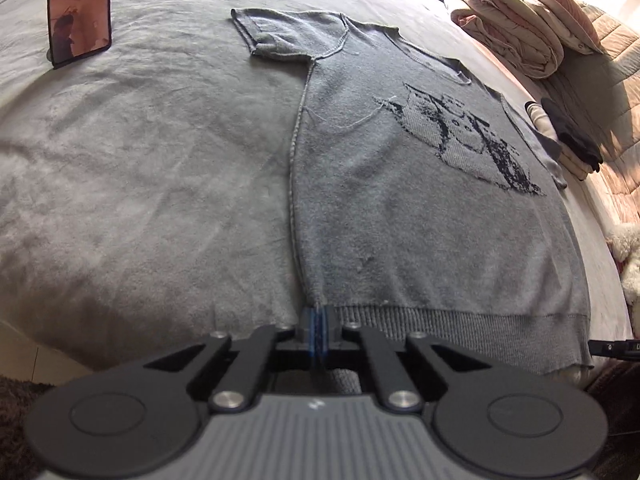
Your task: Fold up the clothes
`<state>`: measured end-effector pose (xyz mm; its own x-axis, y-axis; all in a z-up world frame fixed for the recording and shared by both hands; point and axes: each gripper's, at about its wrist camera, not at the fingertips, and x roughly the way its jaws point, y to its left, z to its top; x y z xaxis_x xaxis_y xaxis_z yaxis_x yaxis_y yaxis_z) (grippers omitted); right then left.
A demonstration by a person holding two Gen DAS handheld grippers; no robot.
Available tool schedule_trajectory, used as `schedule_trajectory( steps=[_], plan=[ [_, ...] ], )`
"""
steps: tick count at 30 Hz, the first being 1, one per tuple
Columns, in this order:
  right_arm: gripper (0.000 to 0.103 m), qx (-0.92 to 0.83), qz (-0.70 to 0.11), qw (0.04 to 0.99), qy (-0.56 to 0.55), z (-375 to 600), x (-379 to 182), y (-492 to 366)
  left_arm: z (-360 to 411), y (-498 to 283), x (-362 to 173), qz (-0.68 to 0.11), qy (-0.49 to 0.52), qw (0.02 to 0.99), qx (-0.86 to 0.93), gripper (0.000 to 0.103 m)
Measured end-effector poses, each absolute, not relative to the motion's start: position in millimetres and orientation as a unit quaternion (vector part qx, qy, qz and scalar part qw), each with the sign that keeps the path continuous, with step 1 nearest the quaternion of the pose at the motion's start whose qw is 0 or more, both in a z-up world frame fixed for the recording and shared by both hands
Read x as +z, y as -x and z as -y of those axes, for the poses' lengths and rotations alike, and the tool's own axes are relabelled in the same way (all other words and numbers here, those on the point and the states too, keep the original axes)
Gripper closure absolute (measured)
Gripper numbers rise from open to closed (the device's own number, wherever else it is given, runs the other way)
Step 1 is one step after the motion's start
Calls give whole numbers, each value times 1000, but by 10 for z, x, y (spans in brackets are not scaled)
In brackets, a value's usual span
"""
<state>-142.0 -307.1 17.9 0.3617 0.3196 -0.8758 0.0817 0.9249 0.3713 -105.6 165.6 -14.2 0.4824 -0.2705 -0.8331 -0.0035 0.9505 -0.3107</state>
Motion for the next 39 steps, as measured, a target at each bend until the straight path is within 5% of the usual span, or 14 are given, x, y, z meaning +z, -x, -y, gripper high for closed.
schedule_trajectory(
  steps=[14, 18, 20, 26, 39],
  plan=[
    [97, 63, -587, 798, -121, 3128, 215, 1300, -1681, 1086, -201, -518, 81, 845, -103, 95],
    [85, 68, -595, 792, -114, 3112, 179, 1207, -1734, 996, -163, -522, 95, 838, -124, 68],
    [70, 66, -592, 794, -118, 3143, 176, 1144, -1736, 906, -134, -517, 101, 841, -122, 62],
    [65, 68, -556, 803, -204, 3424, 169, 751, -1783, 441, -89, -507, 115, 848, -100, 61],
    [65, 67, -486, 793, -362, 3776, -94, -194, -2267, -731, -400, -431, 313, 845, -55, 61]
  ],
)
